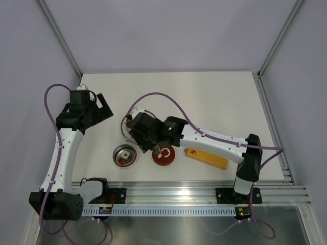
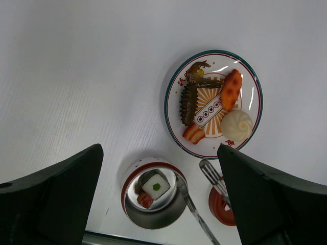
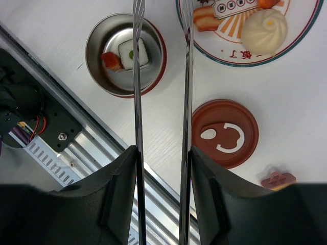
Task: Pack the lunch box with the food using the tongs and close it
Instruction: Pick up the fake food from the plate.
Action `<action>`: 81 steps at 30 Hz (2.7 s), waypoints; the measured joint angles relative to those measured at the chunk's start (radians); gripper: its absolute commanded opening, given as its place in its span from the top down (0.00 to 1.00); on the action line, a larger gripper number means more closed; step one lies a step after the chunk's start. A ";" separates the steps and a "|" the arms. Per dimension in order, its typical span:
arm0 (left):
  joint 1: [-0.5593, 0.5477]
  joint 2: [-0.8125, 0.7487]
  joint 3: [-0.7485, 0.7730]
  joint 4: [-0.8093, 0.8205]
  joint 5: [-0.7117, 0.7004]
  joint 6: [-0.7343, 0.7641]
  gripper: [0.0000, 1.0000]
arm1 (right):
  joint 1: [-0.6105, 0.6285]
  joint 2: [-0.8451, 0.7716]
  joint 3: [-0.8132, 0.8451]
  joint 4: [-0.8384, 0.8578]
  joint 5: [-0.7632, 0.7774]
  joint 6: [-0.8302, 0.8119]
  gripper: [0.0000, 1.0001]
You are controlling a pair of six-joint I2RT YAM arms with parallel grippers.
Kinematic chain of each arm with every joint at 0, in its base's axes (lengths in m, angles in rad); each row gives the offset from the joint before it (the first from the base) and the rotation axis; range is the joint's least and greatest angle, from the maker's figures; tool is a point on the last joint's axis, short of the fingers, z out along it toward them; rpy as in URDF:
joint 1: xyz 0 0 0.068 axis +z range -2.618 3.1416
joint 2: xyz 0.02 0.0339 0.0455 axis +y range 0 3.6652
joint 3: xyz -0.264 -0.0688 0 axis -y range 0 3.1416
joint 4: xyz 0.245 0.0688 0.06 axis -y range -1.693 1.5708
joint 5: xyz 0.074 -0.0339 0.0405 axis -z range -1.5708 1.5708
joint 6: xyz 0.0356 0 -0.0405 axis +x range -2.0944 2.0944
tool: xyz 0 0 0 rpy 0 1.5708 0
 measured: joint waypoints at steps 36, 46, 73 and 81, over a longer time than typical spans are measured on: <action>0.000 0.003 0.000 0.000 -0.002 0.000 0.01 | -0.147 0.113 -0.060 0.019 -0.083 -0.030 0.48; 0.000 0.007 0.000 0.000 -0.002 0.000 0.01 | -0.168 0.127 -0.060 0.026 -0.067 -0.016 0.52; 0.000 0.017 0.000 0.008 -0.002 0.000 0.01 | -0.177 0.209 -0.018 0.017 -0.066 -0.078 0.48; 0.000 0.017 0.000 0.009 -0.002 0.000 0.01 | -0.177 0.209 -0.017 -0.007 -0.066 -0.085 0.46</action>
